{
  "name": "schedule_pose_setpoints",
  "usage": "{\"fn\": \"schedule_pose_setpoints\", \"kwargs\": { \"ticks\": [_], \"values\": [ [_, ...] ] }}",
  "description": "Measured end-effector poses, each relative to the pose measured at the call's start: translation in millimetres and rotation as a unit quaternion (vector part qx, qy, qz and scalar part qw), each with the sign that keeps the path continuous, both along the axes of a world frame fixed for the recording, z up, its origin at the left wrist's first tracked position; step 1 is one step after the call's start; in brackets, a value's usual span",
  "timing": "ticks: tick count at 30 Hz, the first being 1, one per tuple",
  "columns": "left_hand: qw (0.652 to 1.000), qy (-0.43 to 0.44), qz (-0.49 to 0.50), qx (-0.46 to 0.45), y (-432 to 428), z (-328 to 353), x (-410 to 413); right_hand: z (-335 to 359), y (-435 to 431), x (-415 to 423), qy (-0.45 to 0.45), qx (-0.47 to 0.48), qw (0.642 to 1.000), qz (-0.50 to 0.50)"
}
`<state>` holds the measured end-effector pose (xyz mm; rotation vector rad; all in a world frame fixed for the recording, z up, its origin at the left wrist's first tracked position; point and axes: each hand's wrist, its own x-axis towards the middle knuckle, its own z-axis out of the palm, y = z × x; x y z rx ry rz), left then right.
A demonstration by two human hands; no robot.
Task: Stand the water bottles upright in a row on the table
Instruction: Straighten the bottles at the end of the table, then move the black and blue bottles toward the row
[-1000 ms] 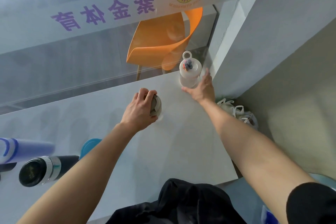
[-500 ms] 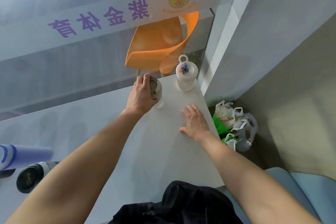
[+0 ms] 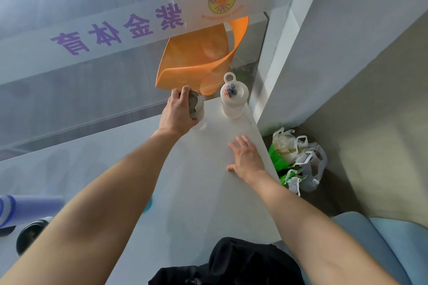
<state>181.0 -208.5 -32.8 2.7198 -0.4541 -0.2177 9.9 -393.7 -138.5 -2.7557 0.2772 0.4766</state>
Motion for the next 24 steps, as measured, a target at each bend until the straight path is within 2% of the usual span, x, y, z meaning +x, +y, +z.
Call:
{"fn": "schedule_pose_setpoints", "kwargs": {
  "ticks": [11,17,20,22,24],
  "values": [
    [1.000,-0.007,0.001,0.009,26.1,11.6,-8.0,-3.0,-1.2,0.3,0.004,-0.018,1.000,0.004],
    [0.996,0.003,0.058,0.062,112.0,38.6,-43.9,30.2,22.7,11.2,0.053,-0.063,0.996,0.030],
    [0.994,-0.015,0.089,0.056,173.4,47.6,-73.7,64.6,74.0,7.4,-0.005,0.026,0.995,0.097],
    [0.993,-0.014,0.106,0.045,211.6,53.1,-95.1,88.7,118.9,-0.1,-0.038,0.104,0.981,0.159],
    [0.991,-0.007,0.121,0.048,244.7,58.6,-115.8,108.9,162.8,-4.6,-0.063,0.140,0.965,0.212]
  ]
}}
